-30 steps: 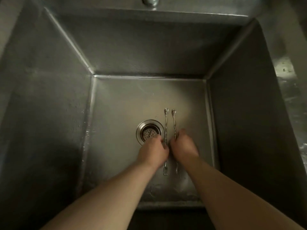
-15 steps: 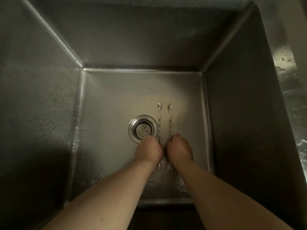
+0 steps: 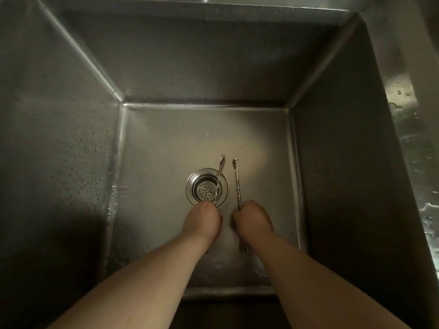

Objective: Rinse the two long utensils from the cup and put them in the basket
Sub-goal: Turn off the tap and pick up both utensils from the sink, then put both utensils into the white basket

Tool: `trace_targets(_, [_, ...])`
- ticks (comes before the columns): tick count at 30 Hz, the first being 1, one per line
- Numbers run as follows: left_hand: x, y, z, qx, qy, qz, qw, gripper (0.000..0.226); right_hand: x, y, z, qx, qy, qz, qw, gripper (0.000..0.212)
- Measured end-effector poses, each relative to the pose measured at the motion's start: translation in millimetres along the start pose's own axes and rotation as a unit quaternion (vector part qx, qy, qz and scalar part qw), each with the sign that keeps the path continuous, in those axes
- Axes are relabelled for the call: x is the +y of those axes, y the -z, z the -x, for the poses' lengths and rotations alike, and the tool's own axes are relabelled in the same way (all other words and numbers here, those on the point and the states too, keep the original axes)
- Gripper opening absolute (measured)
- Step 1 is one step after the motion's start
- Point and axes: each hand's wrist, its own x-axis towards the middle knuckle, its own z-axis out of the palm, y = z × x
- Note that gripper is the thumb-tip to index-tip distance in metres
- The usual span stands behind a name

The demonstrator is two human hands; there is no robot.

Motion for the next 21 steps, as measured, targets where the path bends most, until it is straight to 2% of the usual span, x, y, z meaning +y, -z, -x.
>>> trace_targets(5, [-2,20,7,0.036,-0.027,0.015,0.999,0.021,-12,10,10,0.012,0.065,0.024,0.998,0.027])
trace_targets(9, [5,49,17,0.089,-0.051,0.018,0.994,0.019,-26,27,23,0.017,0.056,0.023,0.998,0.027])
trace_targets(12, [13,80,30,0.130,-0.067,0.031,0.989,0.016,-40,45,43,0.032,0.086,0.000,0.996,0.026])
trace_targets(15, [22,119,52,0.159,-0.100,0.049,0.981,0.009,-58,72,76,0.071,0.125,-0.031,0.989,0.021])
trace_targets(21, [53,212,118,0.222,-0.172,0.077,0.957,0.012,-93,149,176,0.145,0.235,-0.115,0.954,0.012])
